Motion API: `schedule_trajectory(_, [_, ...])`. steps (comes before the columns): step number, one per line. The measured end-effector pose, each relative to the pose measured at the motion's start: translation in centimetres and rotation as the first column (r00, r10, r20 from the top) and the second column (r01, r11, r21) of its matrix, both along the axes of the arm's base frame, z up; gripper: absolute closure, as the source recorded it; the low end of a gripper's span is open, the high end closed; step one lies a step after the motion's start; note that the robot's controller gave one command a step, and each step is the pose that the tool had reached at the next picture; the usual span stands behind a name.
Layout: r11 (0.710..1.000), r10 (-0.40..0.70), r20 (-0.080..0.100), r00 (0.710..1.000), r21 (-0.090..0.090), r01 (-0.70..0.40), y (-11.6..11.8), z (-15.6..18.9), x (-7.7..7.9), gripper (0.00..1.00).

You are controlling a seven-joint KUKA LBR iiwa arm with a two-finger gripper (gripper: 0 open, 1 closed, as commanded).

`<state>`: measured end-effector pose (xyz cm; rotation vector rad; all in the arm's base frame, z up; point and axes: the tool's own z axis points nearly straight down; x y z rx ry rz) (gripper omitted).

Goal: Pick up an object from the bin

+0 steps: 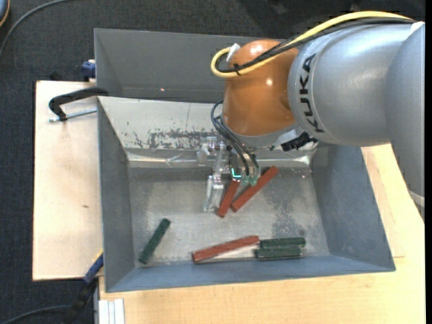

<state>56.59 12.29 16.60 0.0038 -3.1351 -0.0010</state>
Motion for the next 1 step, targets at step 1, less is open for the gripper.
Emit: schedule_trajectory(1, [1.000,0.020,-0.001,1.000,-0.003,-0.020,-10.59,-7.48,-4.33,0.00])
